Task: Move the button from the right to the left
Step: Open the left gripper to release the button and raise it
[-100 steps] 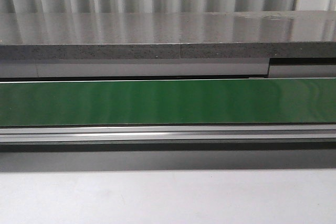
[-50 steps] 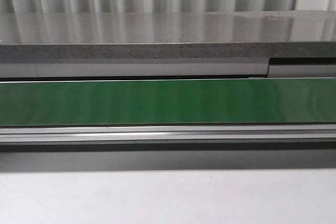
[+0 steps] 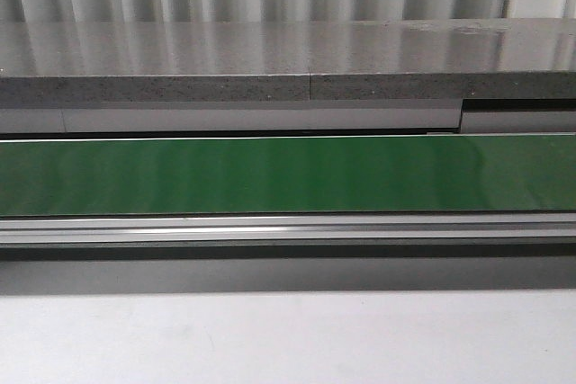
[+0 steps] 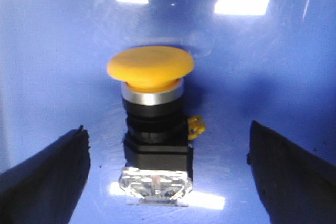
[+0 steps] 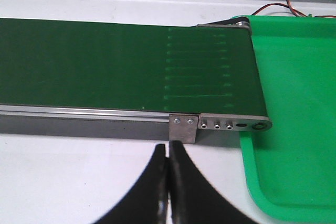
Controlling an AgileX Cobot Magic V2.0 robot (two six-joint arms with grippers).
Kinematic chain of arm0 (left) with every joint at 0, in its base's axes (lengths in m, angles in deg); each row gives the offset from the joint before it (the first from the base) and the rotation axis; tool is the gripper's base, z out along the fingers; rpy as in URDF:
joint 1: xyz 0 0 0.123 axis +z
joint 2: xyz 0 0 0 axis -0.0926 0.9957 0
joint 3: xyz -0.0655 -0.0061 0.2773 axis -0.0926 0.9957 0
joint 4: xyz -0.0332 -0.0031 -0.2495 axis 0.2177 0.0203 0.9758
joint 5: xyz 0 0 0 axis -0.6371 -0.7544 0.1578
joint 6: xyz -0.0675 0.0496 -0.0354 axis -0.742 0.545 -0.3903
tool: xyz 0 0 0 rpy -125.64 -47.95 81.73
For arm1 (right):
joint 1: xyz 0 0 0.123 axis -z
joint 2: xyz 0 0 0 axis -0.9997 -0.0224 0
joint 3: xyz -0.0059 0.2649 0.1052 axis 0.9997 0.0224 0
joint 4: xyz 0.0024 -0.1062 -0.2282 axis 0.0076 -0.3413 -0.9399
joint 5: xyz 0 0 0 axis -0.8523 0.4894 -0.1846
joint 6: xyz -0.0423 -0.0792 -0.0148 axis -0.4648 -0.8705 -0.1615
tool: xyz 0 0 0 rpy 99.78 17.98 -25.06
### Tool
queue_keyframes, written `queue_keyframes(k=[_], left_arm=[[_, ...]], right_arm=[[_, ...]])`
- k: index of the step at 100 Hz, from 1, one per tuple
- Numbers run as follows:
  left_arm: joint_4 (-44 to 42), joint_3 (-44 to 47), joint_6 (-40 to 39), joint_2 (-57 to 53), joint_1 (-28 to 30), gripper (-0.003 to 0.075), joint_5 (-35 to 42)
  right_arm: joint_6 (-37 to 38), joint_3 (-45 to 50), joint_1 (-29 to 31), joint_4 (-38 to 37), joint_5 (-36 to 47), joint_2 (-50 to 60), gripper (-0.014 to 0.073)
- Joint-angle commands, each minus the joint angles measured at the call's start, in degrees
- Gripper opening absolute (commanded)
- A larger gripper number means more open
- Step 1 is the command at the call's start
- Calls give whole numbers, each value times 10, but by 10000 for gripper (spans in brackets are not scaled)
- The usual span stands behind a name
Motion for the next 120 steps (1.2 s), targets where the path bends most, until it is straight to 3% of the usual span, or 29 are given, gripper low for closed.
queue_keyframes(k=[1,13,18,31,46,96,120], left_arm=[[-4,-15,-12,-58,1,580,18],[8,-15,-15,-105,1,447,49],[28,-15,-15,-125,1,342,56],[79,-11,-13,-179,-6,-21,57],[83,12,-15,-233,-44,-20,68],[101,107,-60,-387,-251,-20,135],[145,161,-72,-453,-308,-20,160]], right_arm=[[-5,-14,-1,2,42,-4,-66],[-5,-14,-1,2,42,-4,-66],[-5,-14,-1,2,42,-4,-66],[-5,-14,-1,2,42,-4,-66],[-5,-14,-1,2,42,-4,-66],[-5,-14,-1,2,42,-4,-66],[-5,-14,-1,2,42,-4,-66]])
